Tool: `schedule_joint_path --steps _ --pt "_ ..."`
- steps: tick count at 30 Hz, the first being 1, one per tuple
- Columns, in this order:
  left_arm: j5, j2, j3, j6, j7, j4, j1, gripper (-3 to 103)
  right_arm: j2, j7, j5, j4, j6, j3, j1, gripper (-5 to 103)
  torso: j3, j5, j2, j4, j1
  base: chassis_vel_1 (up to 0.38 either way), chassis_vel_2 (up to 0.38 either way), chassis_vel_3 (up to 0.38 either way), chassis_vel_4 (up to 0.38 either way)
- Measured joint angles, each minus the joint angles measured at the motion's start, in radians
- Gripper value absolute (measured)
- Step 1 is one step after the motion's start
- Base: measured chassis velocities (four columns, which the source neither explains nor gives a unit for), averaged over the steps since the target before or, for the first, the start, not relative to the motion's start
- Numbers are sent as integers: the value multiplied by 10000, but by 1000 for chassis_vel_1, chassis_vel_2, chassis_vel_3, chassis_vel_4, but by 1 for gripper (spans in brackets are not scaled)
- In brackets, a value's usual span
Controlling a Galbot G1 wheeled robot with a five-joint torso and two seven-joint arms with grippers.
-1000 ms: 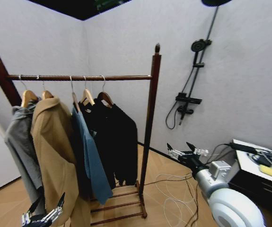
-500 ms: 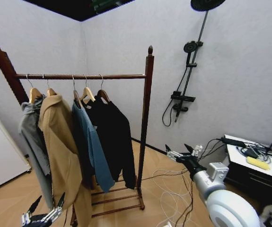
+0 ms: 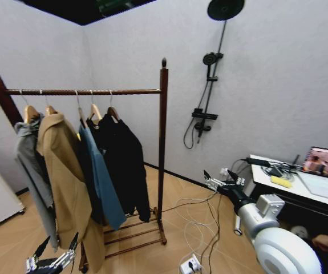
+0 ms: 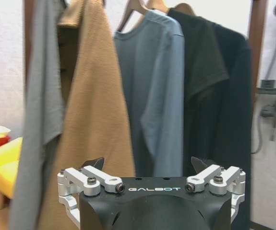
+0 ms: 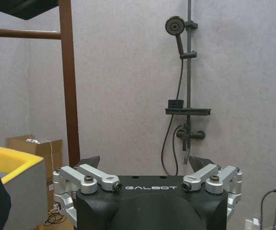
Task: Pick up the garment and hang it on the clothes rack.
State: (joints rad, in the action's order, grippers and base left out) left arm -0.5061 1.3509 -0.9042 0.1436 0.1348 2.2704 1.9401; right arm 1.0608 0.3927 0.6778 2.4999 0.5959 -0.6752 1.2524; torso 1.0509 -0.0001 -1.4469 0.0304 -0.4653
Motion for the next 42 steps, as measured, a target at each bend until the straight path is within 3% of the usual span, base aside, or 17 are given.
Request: schedule_joint_path --steps 42 --pt "0 0 0 0 0 0 0 100 214 -118 -379 1 -102 282 183 100 -1 2 0 3 0 -7 -173 -171 0"
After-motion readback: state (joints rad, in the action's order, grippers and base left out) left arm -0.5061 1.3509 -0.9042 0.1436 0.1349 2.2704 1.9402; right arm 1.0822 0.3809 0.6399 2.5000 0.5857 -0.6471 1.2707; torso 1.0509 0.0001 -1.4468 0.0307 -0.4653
